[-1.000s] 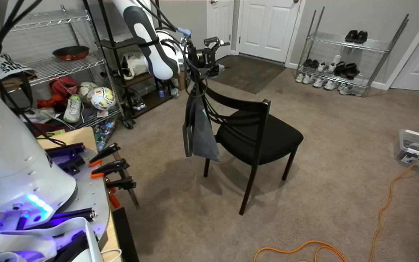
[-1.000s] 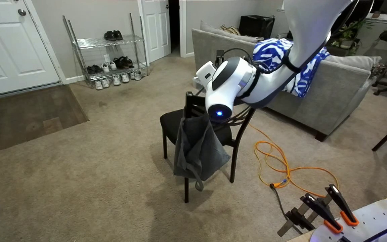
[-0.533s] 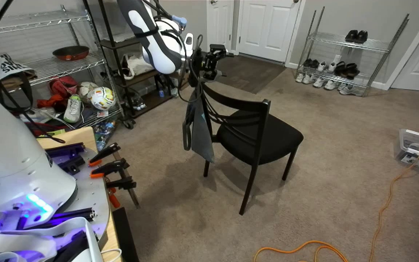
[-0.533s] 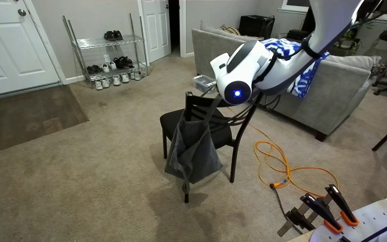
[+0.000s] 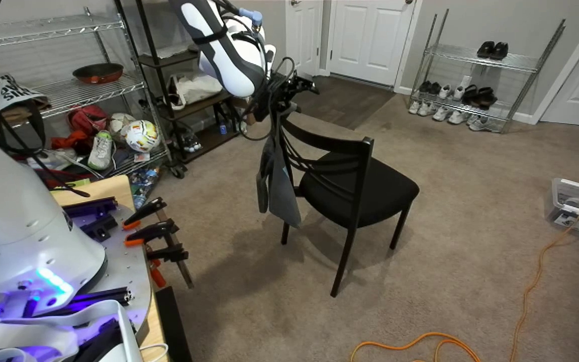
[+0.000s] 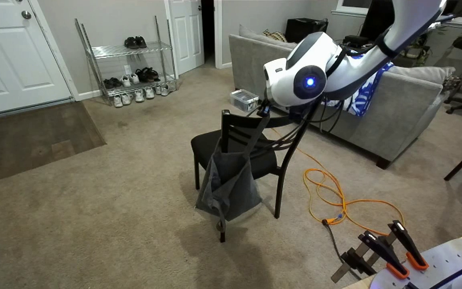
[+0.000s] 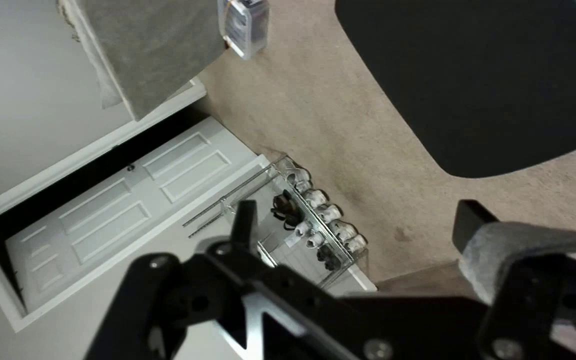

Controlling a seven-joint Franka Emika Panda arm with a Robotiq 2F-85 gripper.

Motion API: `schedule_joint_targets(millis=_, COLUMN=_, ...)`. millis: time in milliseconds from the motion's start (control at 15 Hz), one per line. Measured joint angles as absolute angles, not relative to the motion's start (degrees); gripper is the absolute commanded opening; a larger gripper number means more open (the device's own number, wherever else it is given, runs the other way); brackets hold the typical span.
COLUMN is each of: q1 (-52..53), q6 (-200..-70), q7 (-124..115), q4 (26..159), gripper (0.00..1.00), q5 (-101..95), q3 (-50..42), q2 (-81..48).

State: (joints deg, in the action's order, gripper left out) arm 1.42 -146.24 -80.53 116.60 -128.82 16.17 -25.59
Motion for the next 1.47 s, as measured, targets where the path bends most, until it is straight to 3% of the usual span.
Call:
schedule_joint_targets(millis=800, q1=-10.7, q6=-176.3, q7=-89.1, q4=106.4, gripper=1.00, q5=-134.4, q3=18.8, q2=-31.3)
schedule_joint_targets(millis=1067, q1=-23.1, q6=-175.8, q7=-98.3, q4=103.5, gripper=1.00, q5=-151.0, q3=34.1, q2=-34.6)
schedule_joint_targets(millis=1467, q1=-42.8, q6=-173.5, q7=-87.2, q4=105.2, gripper=1.00, q5=-150.2, q3=56.5, q2=-42.2)
